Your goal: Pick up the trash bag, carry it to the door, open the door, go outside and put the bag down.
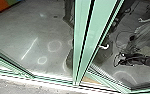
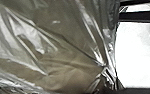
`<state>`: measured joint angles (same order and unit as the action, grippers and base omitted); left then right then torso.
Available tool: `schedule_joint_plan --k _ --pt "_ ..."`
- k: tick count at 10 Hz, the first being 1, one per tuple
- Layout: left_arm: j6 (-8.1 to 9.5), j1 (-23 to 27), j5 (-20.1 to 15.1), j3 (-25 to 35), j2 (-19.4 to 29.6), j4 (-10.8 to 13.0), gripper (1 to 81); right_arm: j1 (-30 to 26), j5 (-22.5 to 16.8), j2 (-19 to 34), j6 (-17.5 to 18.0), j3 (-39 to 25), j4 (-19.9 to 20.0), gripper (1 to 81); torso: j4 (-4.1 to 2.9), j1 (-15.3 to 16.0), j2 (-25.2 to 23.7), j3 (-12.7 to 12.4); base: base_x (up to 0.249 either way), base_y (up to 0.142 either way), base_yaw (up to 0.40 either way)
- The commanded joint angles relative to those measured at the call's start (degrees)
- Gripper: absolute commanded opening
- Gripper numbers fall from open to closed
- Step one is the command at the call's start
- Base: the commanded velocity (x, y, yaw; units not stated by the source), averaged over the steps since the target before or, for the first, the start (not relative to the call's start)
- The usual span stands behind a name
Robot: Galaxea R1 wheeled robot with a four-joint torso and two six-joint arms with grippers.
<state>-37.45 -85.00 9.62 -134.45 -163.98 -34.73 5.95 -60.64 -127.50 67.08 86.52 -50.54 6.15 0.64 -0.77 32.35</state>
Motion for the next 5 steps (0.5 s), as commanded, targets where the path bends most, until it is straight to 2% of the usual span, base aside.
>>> schedule_joint_plan --k 1,2,3,5 --pt "-0.43 -2.2 -6.6 0.9 -0.2 0.4 1.0 -12.9 -2.7 2.9 -2.2 -4.3 -3.7 81.1 0.00 0.0 0.0 0.0 0.000 0.000 0.000" --pt "-0.43 -2.2 -6.6 0.9 -0.1 0.4 1.0 -14.1 -5.0 3.2 -2.1 -8.1 -4.3 81.1 0.00 0.0 0.0 0.0 0.000 0.000 0.000" --pt "-0.43 -2.2 -6.6 0.9 -0.1 0.5 1.0 -15.1 -8.1 3.2 -2.1 -10.6 -5.4 81.1 0.00 0.0 0.0 -5.7 0.000 0.000 0.000" --pt "-0.52 -2.2 -6.6 0.9 -0.2 0.5 1.0 -15.9 -12.6 3.5 -2.7 -14.5 -10.3 81.1 0.00 0.1 0.0 -6.8 0.000 0.000 0.000"
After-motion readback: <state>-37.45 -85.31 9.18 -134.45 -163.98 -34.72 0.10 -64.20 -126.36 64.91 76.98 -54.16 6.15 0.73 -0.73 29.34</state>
